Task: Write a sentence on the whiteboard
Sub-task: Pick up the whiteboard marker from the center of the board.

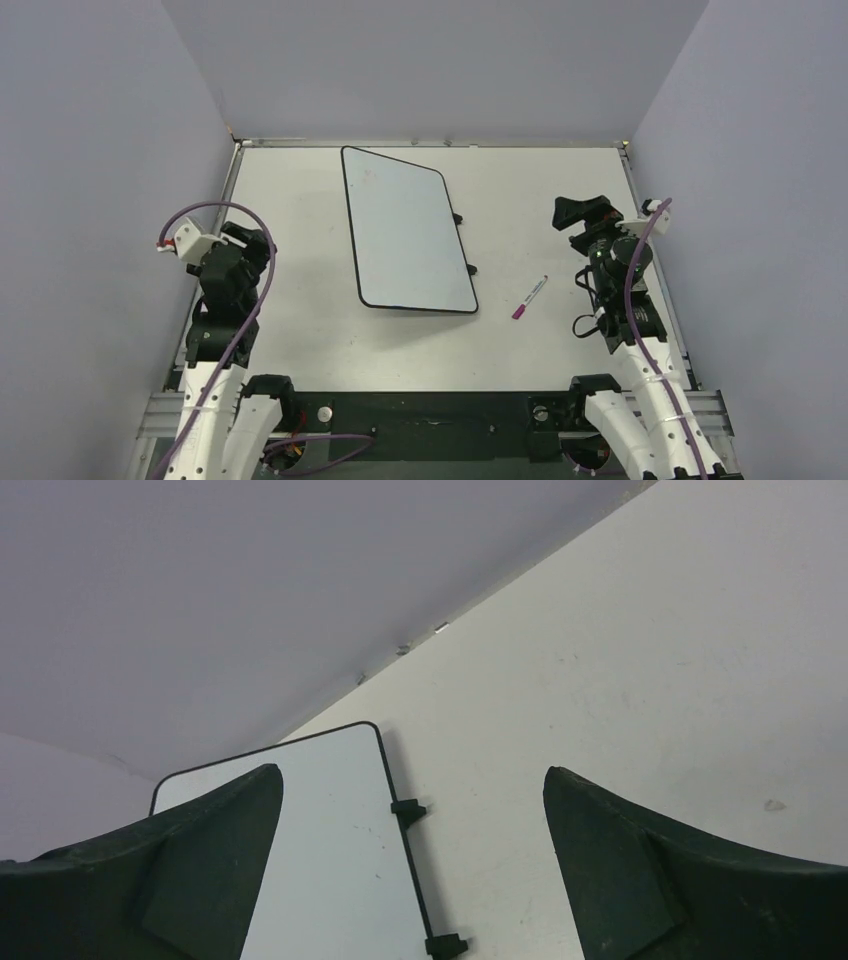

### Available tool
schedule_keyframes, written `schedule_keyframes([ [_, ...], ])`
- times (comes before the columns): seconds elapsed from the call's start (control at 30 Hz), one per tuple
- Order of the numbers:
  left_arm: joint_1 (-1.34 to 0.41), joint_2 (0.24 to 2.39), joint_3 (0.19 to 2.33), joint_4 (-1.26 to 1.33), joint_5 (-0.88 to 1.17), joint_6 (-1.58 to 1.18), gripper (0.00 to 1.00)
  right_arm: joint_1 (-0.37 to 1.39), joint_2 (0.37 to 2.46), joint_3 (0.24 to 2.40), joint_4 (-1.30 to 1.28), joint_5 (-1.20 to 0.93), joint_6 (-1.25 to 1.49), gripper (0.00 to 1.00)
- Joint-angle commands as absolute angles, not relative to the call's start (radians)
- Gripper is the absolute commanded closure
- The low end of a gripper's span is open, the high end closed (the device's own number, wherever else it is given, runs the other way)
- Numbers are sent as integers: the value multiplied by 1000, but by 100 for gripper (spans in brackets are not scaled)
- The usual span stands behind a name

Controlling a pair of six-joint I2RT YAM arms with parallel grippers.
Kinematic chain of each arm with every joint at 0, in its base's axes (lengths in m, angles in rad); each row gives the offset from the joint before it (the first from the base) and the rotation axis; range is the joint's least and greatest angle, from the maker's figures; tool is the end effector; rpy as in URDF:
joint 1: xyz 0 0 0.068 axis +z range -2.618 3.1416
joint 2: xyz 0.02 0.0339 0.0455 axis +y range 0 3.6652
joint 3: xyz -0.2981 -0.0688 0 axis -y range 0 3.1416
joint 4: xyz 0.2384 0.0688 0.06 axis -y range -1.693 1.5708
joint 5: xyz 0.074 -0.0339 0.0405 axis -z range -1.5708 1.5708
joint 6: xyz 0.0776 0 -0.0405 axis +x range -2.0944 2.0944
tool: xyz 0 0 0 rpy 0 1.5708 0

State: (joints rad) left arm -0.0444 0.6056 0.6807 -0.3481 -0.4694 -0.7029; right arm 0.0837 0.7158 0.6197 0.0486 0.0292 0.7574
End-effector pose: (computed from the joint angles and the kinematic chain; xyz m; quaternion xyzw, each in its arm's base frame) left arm 0.1475 0.0286 0.3223 -0.3835 0.6878 -0.0420 0.6148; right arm 0.1890 0.0136 0.3388 0.2487 0.6796 0.2721 0.6342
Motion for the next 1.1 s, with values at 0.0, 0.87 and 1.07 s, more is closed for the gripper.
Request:
schedule_keyframes([
  [0.0, -40, 647, 804, -483, -344, -669, 38, 93, 710, 692, -126, 55, 763, 1],
  [0.87, -222, 644, 898, -736, -159, -422, 38, 354, 1258, 697, -355, 399, 911, 19],
  [1.07, -216, 624, 874, -701, -126, -408, 38, 359, 1369, 683, -323, 347, 928, 34],
])
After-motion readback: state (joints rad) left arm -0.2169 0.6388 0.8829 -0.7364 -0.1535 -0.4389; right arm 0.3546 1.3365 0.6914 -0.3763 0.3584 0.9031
